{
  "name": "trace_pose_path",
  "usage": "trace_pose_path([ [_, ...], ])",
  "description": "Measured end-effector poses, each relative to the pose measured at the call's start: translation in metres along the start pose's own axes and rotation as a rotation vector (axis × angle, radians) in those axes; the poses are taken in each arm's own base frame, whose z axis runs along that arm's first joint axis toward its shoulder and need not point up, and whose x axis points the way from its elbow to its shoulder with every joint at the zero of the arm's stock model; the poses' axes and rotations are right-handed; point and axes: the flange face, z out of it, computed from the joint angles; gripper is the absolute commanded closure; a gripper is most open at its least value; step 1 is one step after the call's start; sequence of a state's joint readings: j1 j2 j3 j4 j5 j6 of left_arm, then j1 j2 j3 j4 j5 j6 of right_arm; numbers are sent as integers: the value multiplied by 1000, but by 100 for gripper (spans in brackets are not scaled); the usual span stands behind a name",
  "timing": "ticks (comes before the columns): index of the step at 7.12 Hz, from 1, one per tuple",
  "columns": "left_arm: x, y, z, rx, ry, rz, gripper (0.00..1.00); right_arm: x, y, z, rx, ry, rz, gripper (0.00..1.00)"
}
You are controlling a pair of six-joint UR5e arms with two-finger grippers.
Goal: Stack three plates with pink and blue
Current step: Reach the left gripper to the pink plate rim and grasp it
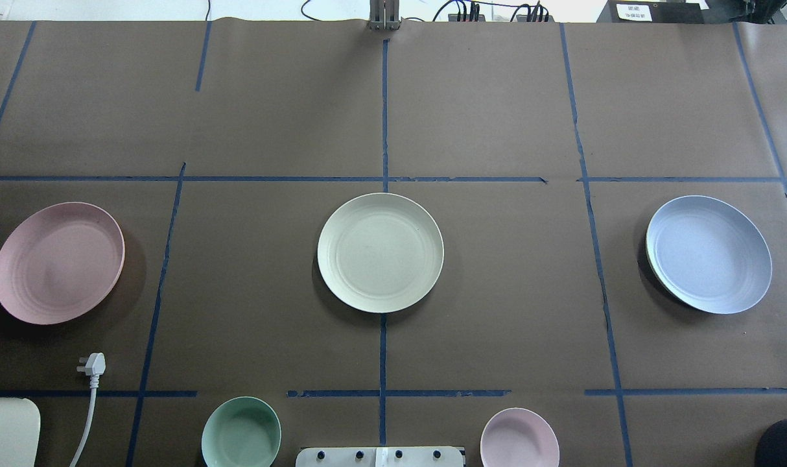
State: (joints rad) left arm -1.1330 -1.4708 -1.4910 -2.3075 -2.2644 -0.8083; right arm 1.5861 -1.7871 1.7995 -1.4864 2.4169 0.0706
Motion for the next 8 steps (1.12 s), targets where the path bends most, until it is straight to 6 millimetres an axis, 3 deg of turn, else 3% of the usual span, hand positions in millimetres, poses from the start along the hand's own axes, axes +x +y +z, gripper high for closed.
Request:
trace_pose_path([
  [1, 1, 7, 14, 0, 3, -7, 0, 0, 0, 0, 0, -1, 0, 0],
  [2, 8, 15, 27, -14, 9, -10, 7, 0, 0, 0, 0, -1, 0, 0],
  [3, 16, 22, 37, -33, 12, -3, 49, 0, 0, 0, 0, -1, 0, 0],
  [4, 22, 26, 42, -44, 14, 4, 79, 0, 0, 0, 0, -1, 0, 0],
  [5, 25, 28, 44, -49, 17, 10, 92, 0, 0, 0, 0, -1, 0, 0],
  [8, 24, 41, 31, -58, 34, 20, 99, -1, 0, -1, 2, -2, -2, 0],
])
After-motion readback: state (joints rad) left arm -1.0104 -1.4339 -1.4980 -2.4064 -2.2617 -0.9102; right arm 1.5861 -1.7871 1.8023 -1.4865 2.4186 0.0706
